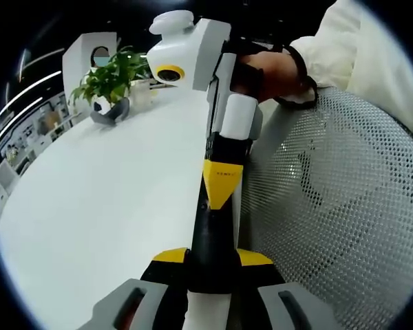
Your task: Press the specified remote control buttons in sequence, fully releasing each button before pressing the next.
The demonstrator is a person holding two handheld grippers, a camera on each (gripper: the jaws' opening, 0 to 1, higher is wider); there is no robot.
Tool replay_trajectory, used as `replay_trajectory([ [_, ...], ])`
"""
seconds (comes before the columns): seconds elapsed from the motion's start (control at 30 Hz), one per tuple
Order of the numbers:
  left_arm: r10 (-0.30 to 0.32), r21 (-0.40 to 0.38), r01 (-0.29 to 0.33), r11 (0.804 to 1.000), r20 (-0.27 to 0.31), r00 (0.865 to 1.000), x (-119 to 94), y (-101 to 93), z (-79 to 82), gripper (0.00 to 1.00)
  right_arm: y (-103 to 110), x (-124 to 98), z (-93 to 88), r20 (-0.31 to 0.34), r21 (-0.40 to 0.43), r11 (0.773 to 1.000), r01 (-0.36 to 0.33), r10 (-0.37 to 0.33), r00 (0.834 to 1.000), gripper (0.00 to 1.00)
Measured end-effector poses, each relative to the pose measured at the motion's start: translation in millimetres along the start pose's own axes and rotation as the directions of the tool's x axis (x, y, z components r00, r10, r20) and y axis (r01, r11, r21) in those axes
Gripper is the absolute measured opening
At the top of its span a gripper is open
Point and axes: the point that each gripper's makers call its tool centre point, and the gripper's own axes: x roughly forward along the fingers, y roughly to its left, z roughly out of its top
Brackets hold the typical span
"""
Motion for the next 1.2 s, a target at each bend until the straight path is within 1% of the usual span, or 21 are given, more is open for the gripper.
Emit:
replay_trajectory([
  [0.07,-0.001,0.001,0.001,1.0,0.002,1.0,0,-0.2,0.1,0.25,-2,-1,-4.5,-0.034,0.004,1.0,0.016,-0.016,0.999,0.0],
  [0.23,-0.002,0.005,0.002,1.0,0.003,1.0,0,-0.1,0.3,0.25,2,0,-9.4,-0.066,0.003,1.0,0.011,-0.01,0.998,0.0],
  [0.3,-0.002,0.005,0.002,1.0,0.003,1.0,0,0.1,0.2,0.25,2,0,-11.0,-0.075,-0.008,1.0,0.02,-0.021,0.997,0.0],
  [0.5,-0.002,0.005,0.002,1.0,0.003,1.0,-1,0.4,0.0,0.25,0,-1,-13.2,-0.09,-0.012,0.999,0.032,-0.033,0.995,0.0],
  [0.77,-0.002,0.005,0.002,1.0,0.004,1.0,0,0.7,-0.2,0.25,0,0,-12.9,-0.086,-0.028,0.999,0.041,-0.044,0.995,0.0],
  [1.07,-0.003,0.004,0.003,1.0,0.006,1.0,0,0.4,0.0,0.25,0,0,-13.9,-0.089,-0.024,0.999,0.037,-0.039,0.995,0.0],
  [1.2,-0.003,0.011,0.003,1.0,0.005,1.0,1,-0.5,0.0,0.25,1,2,-16.2,-0.091,-0.06,0.997,0.049,-0.054,0.994,0.0],
])
